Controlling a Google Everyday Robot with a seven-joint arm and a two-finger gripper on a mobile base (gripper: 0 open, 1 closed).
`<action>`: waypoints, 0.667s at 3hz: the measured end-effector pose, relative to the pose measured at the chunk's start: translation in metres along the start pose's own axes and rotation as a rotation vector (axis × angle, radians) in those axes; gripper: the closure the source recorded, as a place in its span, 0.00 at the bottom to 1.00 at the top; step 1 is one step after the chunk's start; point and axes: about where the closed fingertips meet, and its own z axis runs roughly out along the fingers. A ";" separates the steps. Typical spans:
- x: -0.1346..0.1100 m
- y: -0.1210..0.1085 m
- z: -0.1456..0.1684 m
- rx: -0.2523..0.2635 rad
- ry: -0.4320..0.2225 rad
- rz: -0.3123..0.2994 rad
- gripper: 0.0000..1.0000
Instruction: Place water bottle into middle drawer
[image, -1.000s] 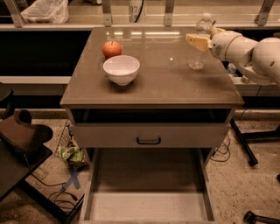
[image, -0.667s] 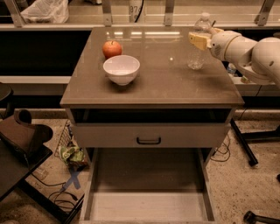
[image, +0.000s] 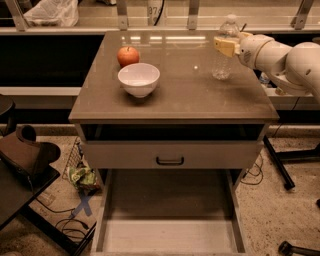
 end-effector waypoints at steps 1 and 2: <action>-0.035 0.005 -0.004 -0.011 -0.024 -0.050 1.00; -0.076 0.025 -0.030 -0.046 -0.057 -0.088 1.00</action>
Offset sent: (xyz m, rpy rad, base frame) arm -0.1187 0.0012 0.1308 -0.0463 -0.1438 0.0991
